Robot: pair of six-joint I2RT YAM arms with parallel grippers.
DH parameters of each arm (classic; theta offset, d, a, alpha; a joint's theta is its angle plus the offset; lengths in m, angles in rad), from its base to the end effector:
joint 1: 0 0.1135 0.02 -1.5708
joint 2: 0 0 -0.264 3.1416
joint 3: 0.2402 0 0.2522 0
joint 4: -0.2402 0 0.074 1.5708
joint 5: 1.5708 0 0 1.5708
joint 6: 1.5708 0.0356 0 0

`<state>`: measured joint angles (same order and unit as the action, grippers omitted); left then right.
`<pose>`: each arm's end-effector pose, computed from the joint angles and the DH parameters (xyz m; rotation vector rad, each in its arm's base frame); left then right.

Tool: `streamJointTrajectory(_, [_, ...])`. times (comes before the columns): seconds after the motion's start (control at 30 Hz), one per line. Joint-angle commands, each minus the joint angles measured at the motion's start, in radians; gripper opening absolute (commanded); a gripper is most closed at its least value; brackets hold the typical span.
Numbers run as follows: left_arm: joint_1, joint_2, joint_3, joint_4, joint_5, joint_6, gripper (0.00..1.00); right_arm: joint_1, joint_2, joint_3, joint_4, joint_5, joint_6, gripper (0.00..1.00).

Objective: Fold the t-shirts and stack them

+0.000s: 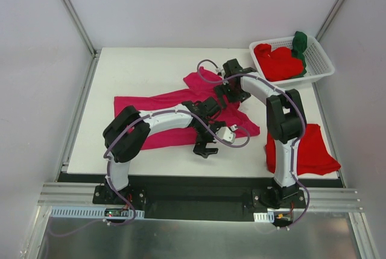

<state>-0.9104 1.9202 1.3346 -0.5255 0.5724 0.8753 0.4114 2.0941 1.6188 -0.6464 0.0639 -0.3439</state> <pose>0.2263 -0.3228 0.1830 2.1308 1.4867 -0.7733 0.4085 0.1758 0.1848 -0.9736 2.5077 -0.0652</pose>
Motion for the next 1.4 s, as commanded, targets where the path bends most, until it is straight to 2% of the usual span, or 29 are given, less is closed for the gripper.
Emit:
streamJointTrajectory(0.0, [-0.013,0.020,0.041,0.021,0.032,0.036,0.99,0.012,-0.014,0.032,0.014,0.004,0.013,0.96])
streamJointTrajectory(0.77, [-0.025,0.102,0.060,0.028,0.046,0.010,0.99,0.018,0.047,0.095,-0.079,-0.033,0.016,0.96])
streamJointTrajectory(1.37, [-0.039,-0.033,-0.015,0.016,0.044,-0.078,0.99,0.009,0.119,0.225,-0.082,0.088,-0.069,0.96])
